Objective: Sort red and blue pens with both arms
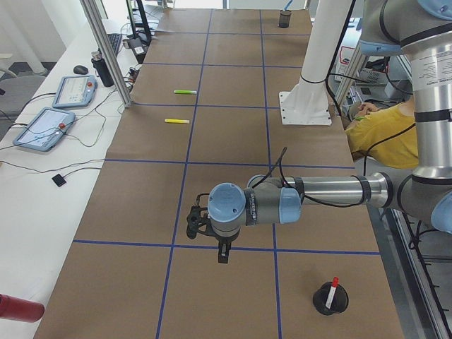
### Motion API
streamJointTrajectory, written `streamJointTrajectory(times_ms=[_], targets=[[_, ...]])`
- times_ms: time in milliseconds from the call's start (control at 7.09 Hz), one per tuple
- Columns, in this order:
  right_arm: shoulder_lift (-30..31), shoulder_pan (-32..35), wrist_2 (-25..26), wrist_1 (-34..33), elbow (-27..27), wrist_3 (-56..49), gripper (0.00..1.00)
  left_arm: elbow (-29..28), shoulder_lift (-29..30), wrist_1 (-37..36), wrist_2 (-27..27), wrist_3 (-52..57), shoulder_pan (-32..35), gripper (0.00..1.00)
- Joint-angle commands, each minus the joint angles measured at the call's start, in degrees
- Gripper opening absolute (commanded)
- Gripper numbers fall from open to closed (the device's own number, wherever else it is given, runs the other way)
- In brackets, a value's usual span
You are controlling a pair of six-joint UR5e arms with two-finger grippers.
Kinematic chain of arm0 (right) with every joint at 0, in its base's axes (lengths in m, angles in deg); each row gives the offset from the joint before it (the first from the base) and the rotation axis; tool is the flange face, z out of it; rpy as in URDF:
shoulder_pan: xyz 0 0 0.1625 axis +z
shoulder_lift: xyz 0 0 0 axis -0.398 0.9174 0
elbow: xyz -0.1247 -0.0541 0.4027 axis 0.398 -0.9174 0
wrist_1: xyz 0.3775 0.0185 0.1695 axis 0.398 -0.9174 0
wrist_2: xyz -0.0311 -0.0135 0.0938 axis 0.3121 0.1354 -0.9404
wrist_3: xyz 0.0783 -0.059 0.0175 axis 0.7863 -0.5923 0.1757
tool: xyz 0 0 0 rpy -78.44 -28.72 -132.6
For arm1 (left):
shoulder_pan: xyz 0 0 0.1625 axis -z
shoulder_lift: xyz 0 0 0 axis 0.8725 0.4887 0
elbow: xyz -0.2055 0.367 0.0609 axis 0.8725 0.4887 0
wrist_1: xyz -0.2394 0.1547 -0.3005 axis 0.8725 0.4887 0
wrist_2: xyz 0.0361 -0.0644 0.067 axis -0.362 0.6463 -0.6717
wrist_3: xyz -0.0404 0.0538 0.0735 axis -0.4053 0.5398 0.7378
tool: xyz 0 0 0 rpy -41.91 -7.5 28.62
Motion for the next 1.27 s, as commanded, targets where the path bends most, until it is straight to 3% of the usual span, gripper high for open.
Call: streamJointTrajectory(times_ms=[0,564,705,1129], targets=[[-0.1,0.1,0.0,0.0,-0.1,0.0,0.47,0.1,0.0,0.0,0.0,0.0,0.0,1.0],[-0.1,0.1,0.0,0.1,-0.1,0.1,0.84,0.1,0.0,0.0,0.0,0.0,0.0,1.0],[-0.4,0.1,-0.3,0.2,-0.1,0.3,0.99,0.1,0.0,0.0,0.0,0.0,0.0,1.0],[-7.1,0.0,-4.2,0.0,-1.3,6.1,0.99,-0.1,-0.2,-0.1,0.0,0.0,0.0,1.0]])
